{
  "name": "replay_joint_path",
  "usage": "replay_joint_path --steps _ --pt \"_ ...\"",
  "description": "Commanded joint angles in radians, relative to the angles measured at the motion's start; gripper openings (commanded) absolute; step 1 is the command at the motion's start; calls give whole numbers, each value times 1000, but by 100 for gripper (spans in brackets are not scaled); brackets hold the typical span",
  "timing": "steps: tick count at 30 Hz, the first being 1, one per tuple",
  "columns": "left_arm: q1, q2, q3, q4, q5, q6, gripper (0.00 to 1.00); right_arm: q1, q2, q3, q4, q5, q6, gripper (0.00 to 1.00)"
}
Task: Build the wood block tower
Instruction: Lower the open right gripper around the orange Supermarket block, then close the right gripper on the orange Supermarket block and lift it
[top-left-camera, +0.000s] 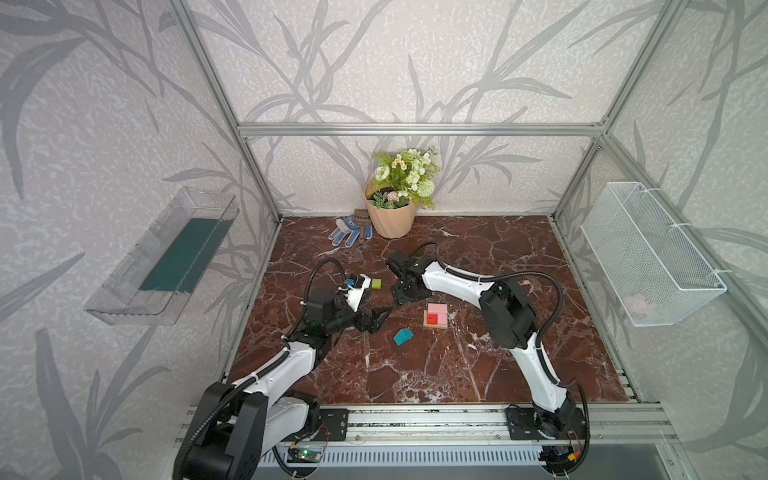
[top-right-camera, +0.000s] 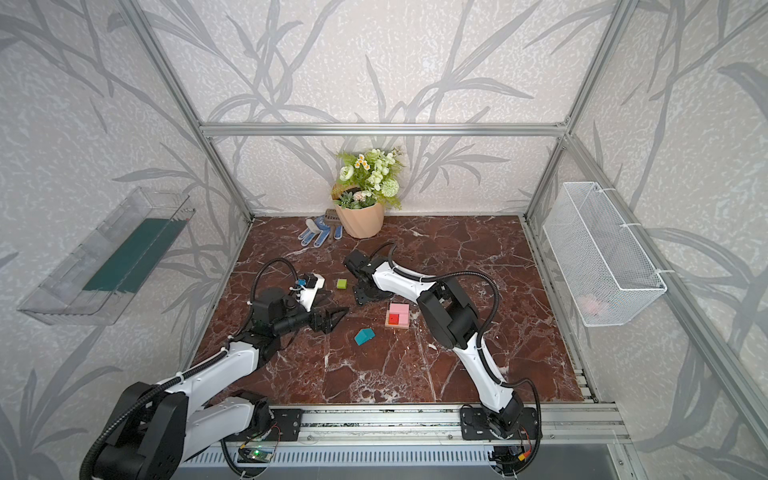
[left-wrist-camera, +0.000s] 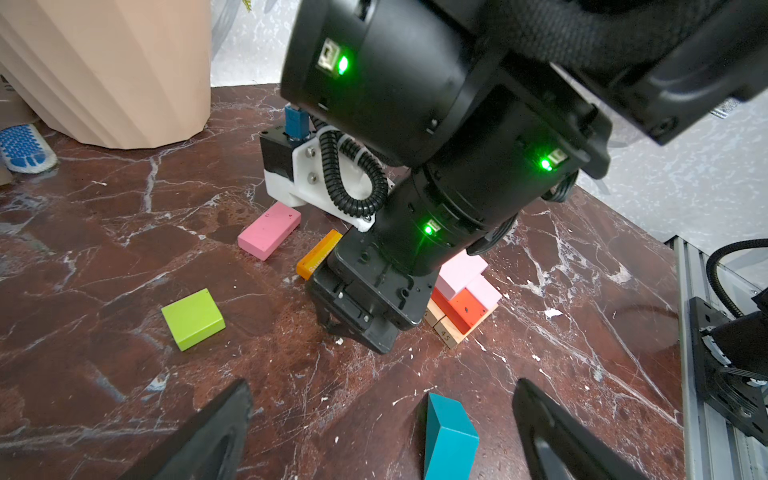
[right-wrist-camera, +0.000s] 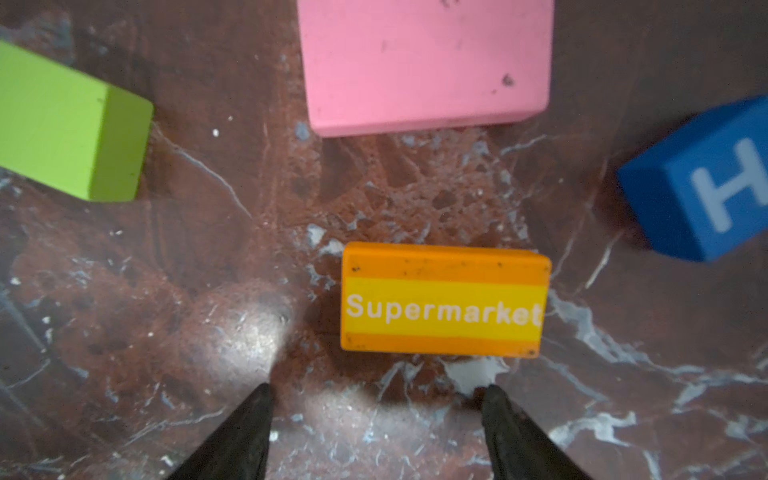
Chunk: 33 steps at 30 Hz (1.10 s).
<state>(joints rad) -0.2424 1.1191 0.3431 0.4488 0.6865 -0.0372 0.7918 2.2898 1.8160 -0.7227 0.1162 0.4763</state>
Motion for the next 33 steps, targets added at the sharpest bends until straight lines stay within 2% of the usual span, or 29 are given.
replay_joint_path --steps 1,7,26,33 --pt "-4 8 30 5 13 10 99 -17 -6 -9 -14 17 -17 78" --pt "-4 14 35 2 15 10 99 -35 16 -7 -22 36 -24 78" --pt "-3 32 52 -12 23 13 99 -39 98 87 -43 -16 -38 80" --pt "-4 31 49 -12 26 14 99 -39 134 141 -85 14 -31 73"
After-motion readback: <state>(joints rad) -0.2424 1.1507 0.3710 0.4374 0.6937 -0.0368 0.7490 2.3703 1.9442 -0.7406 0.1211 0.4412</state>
